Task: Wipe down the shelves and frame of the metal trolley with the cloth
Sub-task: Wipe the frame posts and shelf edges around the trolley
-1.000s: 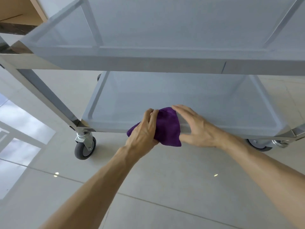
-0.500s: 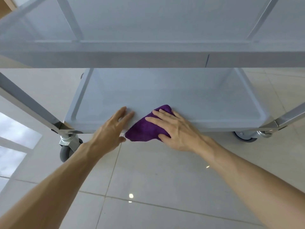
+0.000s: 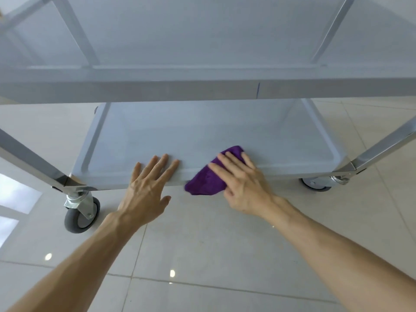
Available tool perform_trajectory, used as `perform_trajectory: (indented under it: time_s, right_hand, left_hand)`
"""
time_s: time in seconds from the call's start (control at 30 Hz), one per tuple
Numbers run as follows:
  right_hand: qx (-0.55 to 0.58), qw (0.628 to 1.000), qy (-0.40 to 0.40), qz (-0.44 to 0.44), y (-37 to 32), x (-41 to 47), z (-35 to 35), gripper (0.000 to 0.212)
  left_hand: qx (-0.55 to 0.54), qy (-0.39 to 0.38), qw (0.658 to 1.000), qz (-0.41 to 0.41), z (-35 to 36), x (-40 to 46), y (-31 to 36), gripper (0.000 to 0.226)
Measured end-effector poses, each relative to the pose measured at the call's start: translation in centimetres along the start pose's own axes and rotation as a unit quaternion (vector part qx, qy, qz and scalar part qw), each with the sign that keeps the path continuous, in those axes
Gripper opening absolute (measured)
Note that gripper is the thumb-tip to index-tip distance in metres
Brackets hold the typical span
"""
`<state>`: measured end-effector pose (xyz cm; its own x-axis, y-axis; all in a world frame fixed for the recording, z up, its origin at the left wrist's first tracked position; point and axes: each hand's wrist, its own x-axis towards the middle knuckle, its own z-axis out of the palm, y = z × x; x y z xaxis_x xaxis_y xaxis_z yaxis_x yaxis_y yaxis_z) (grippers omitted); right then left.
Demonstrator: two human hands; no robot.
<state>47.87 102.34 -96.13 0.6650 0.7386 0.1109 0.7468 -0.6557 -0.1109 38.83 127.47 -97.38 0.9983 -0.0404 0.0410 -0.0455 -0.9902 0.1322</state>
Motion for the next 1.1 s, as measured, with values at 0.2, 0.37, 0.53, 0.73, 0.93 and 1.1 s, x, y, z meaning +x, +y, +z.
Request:
perform_trajectory:
  time_s: [0.2, 0.37, 0.53, 0.73, 0.93, 1.1]
  right_hand:
    - [0.004, 0.999, -0.028, -0.034, -2.4, 2.1, 1.1, 0.068]
    - [0.024, 1.0, 0.0, 0.001, 5.2, -2.6, -1.3, 0.065]
    - [0.062, 0.993, 0.028, 0.098, 10.6, -6.3, -2.8, 0.066]
    - [0.09, 0.989, 0.025, 0.112, 7.8, -4.7, -1.7, 0.062]
    - [0.1, 0.992, -0.007, 0.082, 5.2, -2.0, -0.5, 0.063]
    - [0.097, 0.993, -0.012, 0.064, 7.7, -2.8, -1.1, 0.063]
  left_hand:
    - [0.032, -0.013, 0.999, 0.002, -0.2, -0.5, -0.2, 0.102]
    - [0.027, -0.018, 0.999, -0.004, 0.0, -0.5, -0.4, 0.104]
    - [0.017, -0.004, 1.0, -0.015, 0.0, 0.1, 0.5, 0.081]
    - [-0.004, -0.014, 1.0, 0.01, -1.2, 4.1, 4.8, 0.056]
    - [0.049, -0.075, 0.996, -0.012, 0.5, 5.7, 8.5, 0.057]
    - [0.058, -0.093, 0.994, 0.003, 0.5, 5.4, 6.7, 0.062]
